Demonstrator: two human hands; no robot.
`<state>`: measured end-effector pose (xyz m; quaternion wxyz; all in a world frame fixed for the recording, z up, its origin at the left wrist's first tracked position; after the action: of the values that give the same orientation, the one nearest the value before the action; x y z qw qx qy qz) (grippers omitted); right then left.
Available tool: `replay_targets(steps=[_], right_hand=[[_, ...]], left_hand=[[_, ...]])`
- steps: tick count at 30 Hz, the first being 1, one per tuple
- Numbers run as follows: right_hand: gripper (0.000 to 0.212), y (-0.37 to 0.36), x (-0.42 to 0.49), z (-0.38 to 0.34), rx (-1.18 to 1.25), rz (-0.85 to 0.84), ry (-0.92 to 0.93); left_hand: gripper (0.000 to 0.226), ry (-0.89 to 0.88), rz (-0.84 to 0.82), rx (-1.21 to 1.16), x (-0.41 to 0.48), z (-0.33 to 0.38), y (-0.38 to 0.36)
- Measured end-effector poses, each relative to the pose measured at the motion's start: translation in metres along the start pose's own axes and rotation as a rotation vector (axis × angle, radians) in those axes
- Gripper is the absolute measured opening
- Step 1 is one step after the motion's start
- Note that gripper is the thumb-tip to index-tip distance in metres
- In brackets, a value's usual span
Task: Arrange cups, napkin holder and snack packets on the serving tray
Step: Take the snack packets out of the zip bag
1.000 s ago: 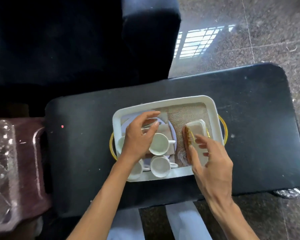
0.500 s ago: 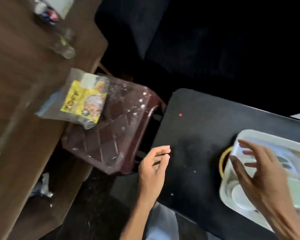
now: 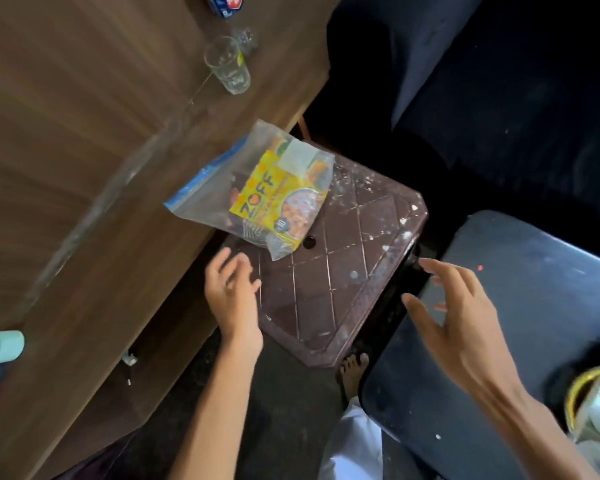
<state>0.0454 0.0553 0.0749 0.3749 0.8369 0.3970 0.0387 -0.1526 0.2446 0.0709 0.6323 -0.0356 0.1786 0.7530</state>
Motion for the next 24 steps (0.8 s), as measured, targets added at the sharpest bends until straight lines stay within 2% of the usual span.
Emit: replay_targets(steps=[3,7,9,12,14,17,19,21,24], right_hand=[[0.050,-0.019,0.006,-0.022,0.009,-0.035,0.020],[0.049,-0.037,0.008,-0.037,0.029,-0.071,0.020],[0.050,-0.043,0.006,-0.039,0.022,-0.079,0.019],[0.050,-0.046,0.000,-0.039,0.005,-0.093,0.010],[0.050,-0.046,-0.004,-0.038,-0.001,-0.096,-0.013],[0.046,-0.042,-0.009,-0.040,0.022,-0.066,-0.029],[0.042,-0.036,-0.012,-0.046,0.064,-0.033,-0.034],[0.038,-0.027,-0.014,-0.055,0.141,0.003,-0.068],[0.029,-0.005,-0.018,-0.070,0.333,0.037,-0.157]], left_hand=[[0.049,0.146,0.103,-0.060,0.063,0.005,0.003],[0.055,0.232,0.064,-0.052,0.119,0.007,0.000],[0.046,0.268,0.039,-0.090,0.133,0.008,-0.004],[0.019,0.280,0.045,-0.134,0.146,0.008,-0.012],[0.016,0.252,0.078,-0.156,0.150,0.009,-0.017],[0.018,0.159,0.113,-0.196,0.148,0.016,-0.018],[0.013,0.050,0.058,-0.242,0.134,0.029,-0.018],[0.009,-0.147,-0.045,-0.188,0.109,0.044,-0.017],[0.006,-0.535,-0.244,-0.016,0.051,0.071,-0.010]])
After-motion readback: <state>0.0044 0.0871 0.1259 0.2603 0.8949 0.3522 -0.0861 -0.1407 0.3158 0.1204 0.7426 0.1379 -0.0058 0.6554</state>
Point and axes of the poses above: each hand's wrist, its own x-axis towards the middle knuckle, its own y-axis out of the back of the hand, z = x × y, the point moved 1 cm from there along x, towards the middle knuckle, and after that the axes turned 8 degrees about -y, right-handed, at the moved point
